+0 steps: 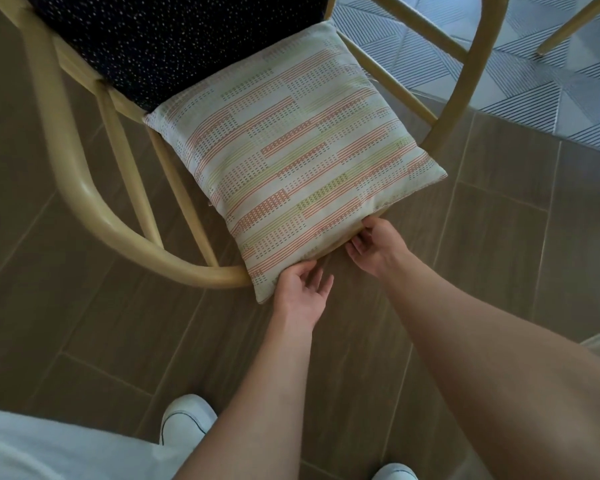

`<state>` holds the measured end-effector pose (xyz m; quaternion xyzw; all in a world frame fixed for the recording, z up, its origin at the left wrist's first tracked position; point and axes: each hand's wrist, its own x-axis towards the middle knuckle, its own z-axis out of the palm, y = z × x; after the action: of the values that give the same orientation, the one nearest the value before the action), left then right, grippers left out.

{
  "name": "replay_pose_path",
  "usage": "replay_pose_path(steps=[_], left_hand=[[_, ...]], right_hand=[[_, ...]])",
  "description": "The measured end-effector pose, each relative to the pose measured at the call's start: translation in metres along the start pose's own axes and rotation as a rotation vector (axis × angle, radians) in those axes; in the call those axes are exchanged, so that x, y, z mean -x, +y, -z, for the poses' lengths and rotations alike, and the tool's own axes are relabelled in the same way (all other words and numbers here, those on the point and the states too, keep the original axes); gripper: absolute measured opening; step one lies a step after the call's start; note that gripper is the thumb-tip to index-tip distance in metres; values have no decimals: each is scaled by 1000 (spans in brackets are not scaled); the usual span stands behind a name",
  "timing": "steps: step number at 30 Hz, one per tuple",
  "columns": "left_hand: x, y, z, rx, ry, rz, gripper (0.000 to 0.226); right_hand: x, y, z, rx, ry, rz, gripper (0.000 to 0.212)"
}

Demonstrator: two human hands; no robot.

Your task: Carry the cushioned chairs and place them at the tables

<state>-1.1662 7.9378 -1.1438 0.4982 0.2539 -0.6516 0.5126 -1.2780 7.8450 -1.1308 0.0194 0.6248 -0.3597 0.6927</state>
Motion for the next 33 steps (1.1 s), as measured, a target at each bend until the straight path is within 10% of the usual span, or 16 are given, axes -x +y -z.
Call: replay_pose_path(steps=[19,25,33], left_hand=[[6,17,16,80,39,-100,36],[14,31,13,73,43,-143,16],[26,53,15,175,-9,-193,33]], right_hand=[[1,11,-5,66,-41,-13,42],[-1,19,-21,157,-88,13,6],[13,32,-33,154,-143,66,30]])
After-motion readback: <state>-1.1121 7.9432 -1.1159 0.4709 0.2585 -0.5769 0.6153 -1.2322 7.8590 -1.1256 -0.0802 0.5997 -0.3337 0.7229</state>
